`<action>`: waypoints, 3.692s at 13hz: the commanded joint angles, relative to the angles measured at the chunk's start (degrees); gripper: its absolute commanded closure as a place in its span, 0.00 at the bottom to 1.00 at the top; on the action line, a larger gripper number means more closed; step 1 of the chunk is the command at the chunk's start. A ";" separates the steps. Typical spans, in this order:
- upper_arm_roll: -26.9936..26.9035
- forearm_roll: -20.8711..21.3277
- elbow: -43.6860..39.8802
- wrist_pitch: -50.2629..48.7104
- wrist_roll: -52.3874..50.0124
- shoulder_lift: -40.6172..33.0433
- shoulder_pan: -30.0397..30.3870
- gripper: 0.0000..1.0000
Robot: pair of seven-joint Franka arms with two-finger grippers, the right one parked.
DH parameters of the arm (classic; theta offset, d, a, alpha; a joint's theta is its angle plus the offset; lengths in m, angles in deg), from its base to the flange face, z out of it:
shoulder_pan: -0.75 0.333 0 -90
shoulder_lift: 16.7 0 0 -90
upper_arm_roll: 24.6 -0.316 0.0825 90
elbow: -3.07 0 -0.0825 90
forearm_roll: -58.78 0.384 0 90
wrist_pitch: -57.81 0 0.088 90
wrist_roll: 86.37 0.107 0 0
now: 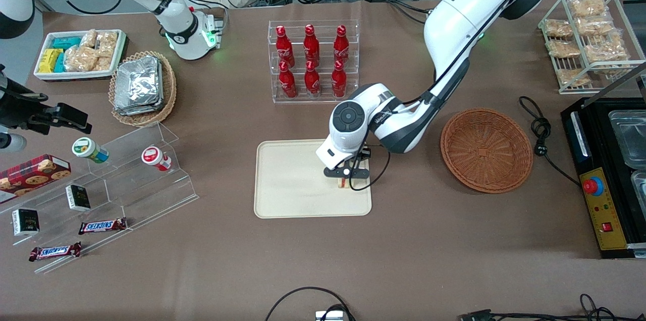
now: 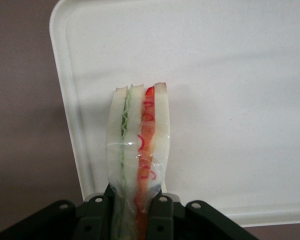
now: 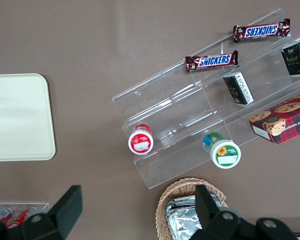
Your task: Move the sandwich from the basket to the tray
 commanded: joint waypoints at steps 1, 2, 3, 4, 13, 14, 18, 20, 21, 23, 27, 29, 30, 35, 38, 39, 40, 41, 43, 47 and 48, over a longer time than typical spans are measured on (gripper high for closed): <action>-0.40 1.26 -1.63 0.22 -1.19 1.11 -1.36 0.68; -0.40 1.26 -1.54 0.22 -1.19 1.11 -1.36 0.67; -0.40 1.26 -1.54 0.22 -1.19 1.37 -1.36 0.67; -0.40 1.44 -1.54 0.22 -1.19 1.46 -1.36 0.67; -1.64 1.70 -1.89 0.04 -2.77 1.82 -1.45 0.02; -1.64 1.70 -2.15 -0.40 -2.94 1.29 -1.37 0.01; -1.72 1.61 -3.55 -5.39 -8.03 -3.36 -0.75 0.00; -2.25 1.70 -6.80 -10.92 -8.75 -4.85 -0.66 0.00; -3.29 1.61 -7.77 -12.60 -8.57 -6.60 -0.66 0.00; -5.75 1.18 -8.22 -15.06 -8.13 -10.82 0.12 0.00; -5.68 -0.57 -8.22 -20.07 -4.90 -17.59 7.49 0.00; -5.77 -4.35 -8.22 -22.62 1.77 -20.93 11.27 0.00; -5.77 -5.84 -8.22 -24.03 4.67 -22.43 13.55 0.00; -5.85 -9.19 -8.31 -28.52 17.08 -26.13 20.33 0.00; -6.64 -10.60 -7.61 -29.84 25.67 -29.55 22.80 0.00; -8.30 -11.39 -7.52 -30.54 28.49 -30.60 22.89 0.00; -10.75 -13.74 -7.43 -31.16 31.13 -31.75 22.55 0.00; -13.39 -15.77 -6.91 -31.25 34.03 -32.98 22.19 0.00; -17.61 -16.93 -3.84 -31.16 39.57 -36.48 20.61 0.00; -22.36 -18.86 0.64 -30.99 46.26 -42.73 19.65 0.00; -23.25 -18.95 1.61 -31.16 47.93 -44.05 19.55 0.00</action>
